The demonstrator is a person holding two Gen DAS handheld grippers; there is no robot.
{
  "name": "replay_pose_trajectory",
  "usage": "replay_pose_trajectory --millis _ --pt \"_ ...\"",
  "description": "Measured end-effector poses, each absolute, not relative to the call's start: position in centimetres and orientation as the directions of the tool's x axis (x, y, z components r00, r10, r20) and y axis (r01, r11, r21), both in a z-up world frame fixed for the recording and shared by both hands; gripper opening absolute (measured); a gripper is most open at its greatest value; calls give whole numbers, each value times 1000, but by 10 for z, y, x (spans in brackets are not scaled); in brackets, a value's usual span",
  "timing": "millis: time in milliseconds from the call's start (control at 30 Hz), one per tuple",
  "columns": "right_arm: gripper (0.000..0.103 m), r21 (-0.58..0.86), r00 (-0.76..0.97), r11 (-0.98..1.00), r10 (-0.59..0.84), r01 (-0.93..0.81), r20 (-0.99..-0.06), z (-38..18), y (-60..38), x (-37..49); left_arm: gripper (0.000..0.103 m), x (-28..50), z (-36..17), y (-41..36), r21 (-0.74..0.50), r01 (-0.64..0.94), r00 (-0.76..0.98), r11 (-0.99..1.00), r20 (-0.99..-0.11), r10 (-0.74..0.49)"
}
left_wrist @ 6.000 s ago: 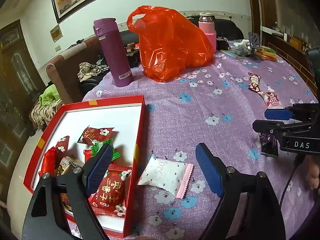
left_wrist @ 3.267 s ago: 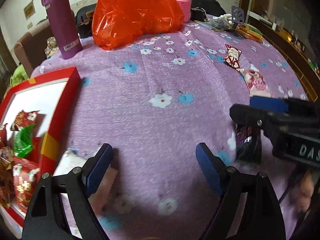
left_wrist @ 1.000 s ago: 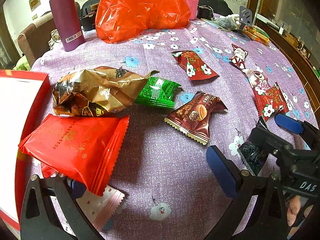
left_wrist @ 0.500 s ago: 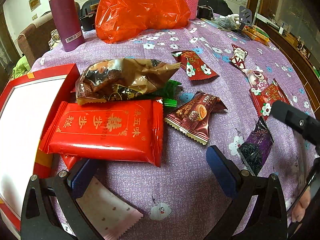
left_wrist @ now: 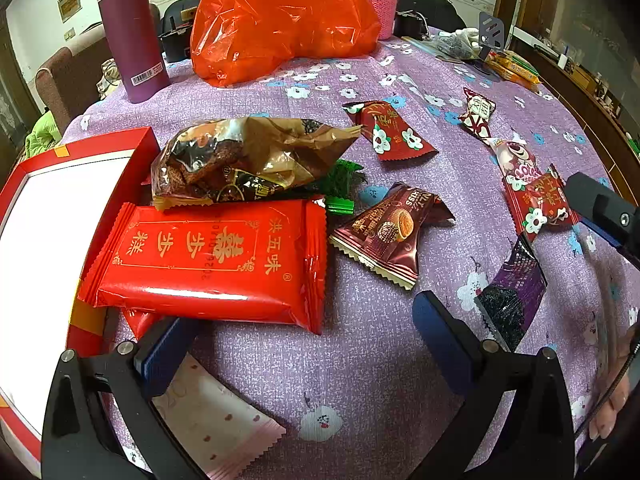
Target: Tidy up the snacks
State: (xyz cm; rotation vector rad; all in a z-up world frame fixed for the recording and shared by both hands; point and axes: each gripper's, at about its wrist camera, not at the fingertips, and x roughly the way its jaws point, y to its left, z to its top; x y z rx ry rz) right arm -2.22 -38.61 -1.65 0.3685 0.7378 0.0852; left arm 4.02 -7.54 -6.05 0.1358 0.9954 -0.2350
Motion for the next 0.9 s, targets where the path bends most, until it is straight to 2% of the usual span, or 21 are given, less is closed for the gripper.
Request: replay_pose_trajectory --millis 400,600,667,733,800,900 --pt "91 333 784 942 177 41 -595 -5 -386 -32 103 32 -53 -70 25 260 528 965 -841 -120" --pt "91 304 822 942 60 141 -566 12 -410 -50 103 10 -14 -66 154 281 671 947 -737 -79" --pt "90 280 796 948 49 154 -604 10 -418 -48 103 7 -7 -72 171 335 677 926 -728 -111" --pt "85 229 750 961 36 156 -660 4 -418 -40 103 7 -6 -80 168 383 660 908 -738 -142" --pt "69 217 696 966 58 143 -716 -4 -417 -26 103 7 -10 -93 179 435 638 882 -753 -162" --pt "69 254 613 961 134 113 -779 -16 -412 -2 103 4 -17 -107 205 476 613 855 -775 -155"
